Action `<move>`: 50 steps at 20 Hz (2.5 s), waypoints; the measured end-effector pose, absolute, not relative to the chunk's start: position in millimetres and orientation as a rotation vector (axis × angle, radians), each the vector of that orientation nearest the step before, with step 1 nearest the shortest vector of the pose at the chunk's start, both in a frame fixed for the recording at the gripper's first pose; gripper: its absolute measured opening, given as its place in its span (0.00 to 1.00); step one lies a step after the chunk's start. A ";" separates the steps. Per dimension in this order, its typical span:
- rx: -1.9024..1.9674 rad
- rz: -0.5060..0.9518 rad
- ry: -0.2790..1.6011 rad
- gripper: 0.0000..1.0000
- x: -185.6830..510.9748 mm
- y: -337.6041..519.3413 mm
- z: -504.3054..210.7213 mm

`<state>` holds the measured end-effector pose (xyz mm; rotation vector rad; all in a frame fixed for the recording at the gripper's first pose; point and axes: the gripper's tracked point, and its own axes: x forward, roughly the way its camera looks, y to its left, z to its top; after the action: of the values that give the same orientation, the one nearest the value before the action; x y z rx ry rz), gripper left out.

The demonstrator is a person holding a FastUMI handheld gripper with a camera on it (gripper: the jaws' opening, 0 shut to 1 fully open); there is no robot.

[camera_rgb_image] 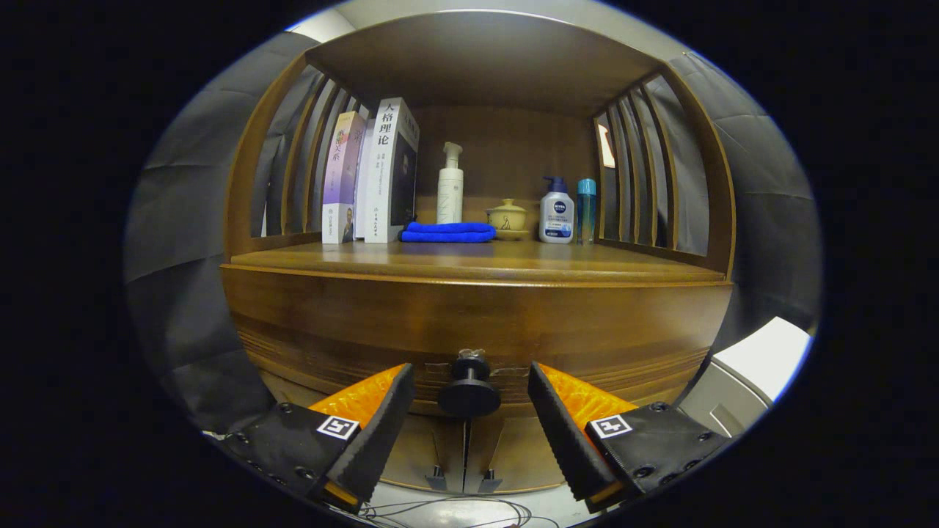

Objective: Pull open the drawer, take out the items inside it, and place them on the countertop above the cabinet.

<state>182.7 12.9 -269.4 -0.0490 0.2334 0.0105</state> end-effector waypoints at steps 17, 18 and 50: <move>-0.059 0.047 0.270 0.26 193.0 11.1 -281.6; -0.066 0.044 0.272 0.25 192.7 10.9 -281.2; -0.106 0.120 0.307 0.25 52.7 7.8 -286.7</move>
<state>52.7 7.8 -286.7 -0.1057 0.3075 0.1204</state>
